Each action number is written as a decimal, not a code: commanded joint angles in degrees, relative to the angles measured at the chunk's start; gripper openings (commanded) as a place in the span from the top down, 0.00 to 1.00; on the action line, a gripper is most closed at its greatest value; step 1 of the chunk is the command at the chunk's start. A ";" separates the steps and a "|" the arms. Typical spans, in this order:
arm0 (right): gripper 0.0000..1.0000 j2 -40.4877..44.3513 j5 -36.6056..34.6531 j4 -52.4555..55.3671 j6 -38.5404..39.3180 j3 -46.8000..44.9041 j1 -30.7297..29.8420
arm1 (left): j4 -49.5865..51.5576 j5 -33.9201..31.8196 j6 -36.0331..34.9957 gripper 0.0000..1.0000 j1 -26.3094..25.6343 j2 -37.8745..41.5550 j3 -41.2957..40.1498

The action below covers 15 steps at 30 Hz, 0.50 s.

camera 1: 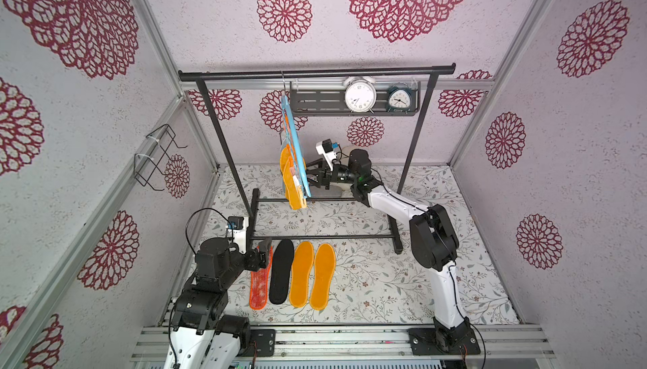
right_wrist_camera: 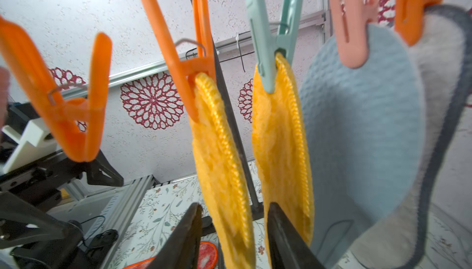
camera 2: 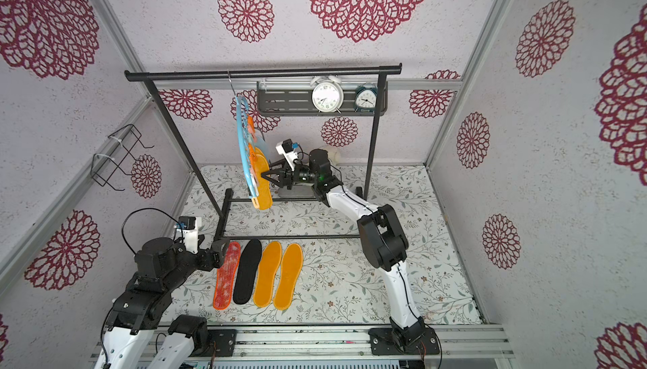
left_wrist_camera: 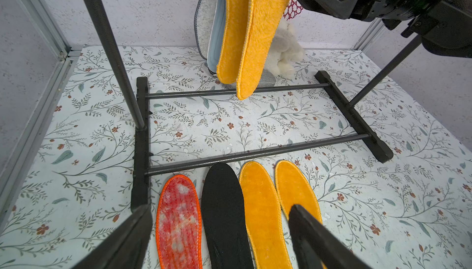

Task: Take the shoe insoles off the hanger
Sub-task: Remove the insole from the hanger.

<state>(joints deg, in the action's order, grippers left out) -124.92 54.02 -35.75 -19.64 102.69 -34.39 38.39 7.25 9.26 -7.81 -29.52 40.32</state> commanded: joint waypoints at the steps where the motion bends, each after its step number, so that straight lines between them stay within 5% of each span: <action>1: 0.62 -0.90 2.03 -4.70 -3.39 2.80 -0.98 | -1.53 0.83 0.07 0.13 0.17 0.45 -0.77; 8: 0.98 -3.05 3.12 -7.30 -6.80 4.69 -1.64 | -1.44 0.94 0.17 0.13 0.09 0.27 -0.53; 15: 1.00 -2.11 6.04 -7.46 -7.70 3.75 -1.45 | -0.83 1.84 0.58 0.13 0.41 -3.70 5.26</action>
<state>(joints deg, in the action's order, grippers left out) -128.51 57.32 -40.86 -25.96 105.54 -36.14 38.79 8.32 9.34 -7.81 -31.44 41.76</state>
